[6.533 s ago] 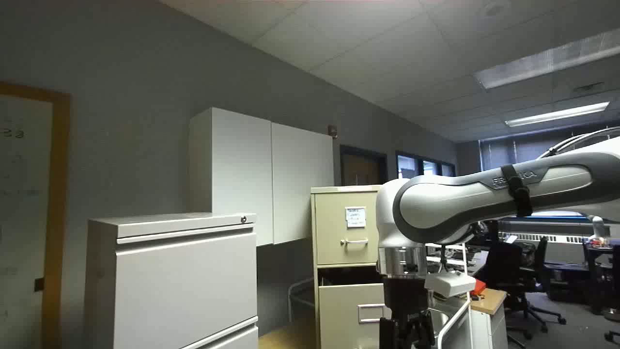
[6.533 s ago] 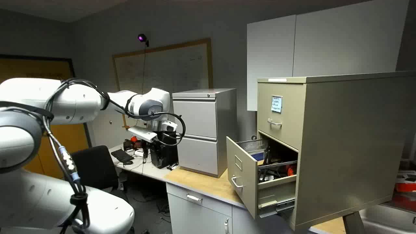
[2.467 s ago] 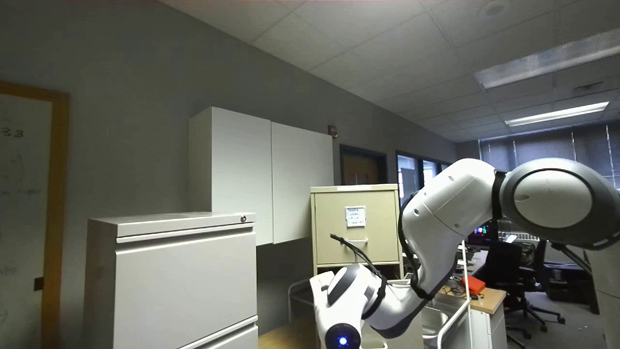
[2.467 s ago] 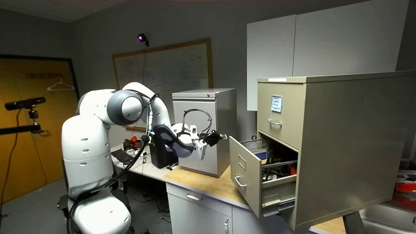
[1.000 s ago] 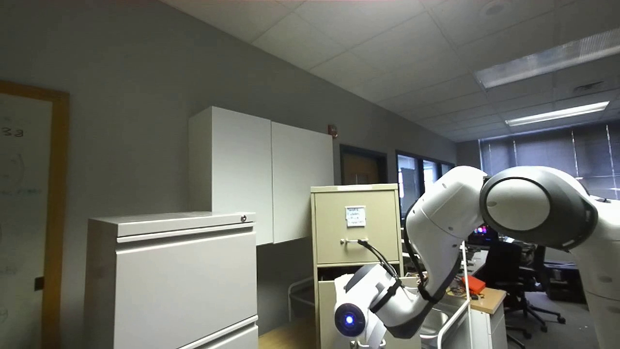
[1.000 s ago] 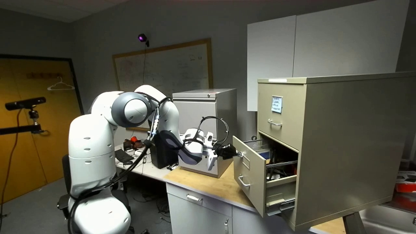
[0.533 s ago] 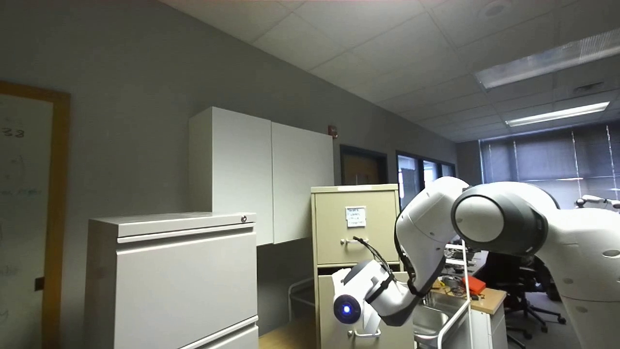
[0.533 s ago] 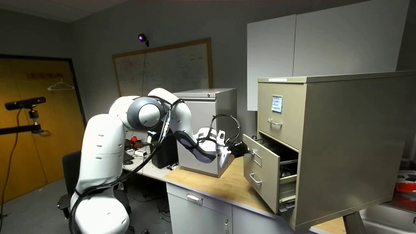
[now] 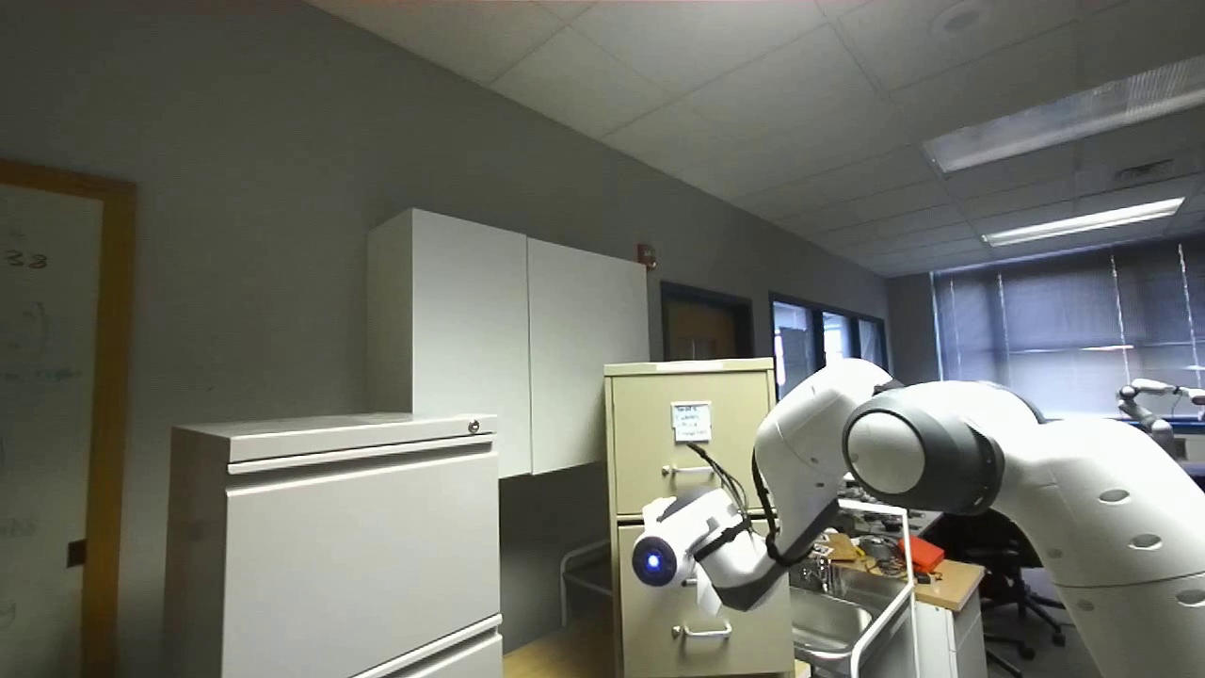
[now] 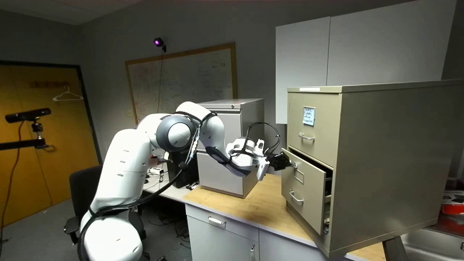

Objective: Close the bottom drawer of the cabinet to the right.

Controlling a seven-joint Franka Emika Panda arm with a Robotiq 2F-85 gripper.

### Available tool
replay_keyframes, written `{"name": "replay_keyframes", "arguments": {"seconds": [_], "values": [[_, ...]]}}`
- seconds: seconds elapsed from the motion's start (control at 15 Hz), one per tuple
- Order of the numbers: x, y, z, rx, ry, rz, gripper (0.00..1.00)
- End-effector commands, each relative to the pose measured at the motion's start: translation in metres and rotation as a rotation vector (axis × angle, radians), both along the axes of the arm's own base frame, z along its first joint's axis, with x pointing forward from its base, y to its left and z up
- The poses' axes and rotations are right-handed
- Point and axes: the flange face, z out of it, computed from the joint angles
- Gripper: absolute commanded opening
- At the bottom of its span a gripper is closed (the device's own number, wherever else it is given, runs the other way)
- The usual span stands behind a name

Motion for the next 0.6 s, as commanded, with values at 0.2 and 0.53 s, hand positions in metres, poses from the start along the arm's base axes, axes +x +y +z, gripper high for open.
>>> {"name": "replay_keyframes", "arguments": {"seconds": [0.2, 0.53], "values": [[0.038, -0.059, 0.086, 0.064, -0.106, -0.248, 0.04], [0.061, -0.076, 0.11, 0.41, -0.183, -0.293, 0.03]]}}
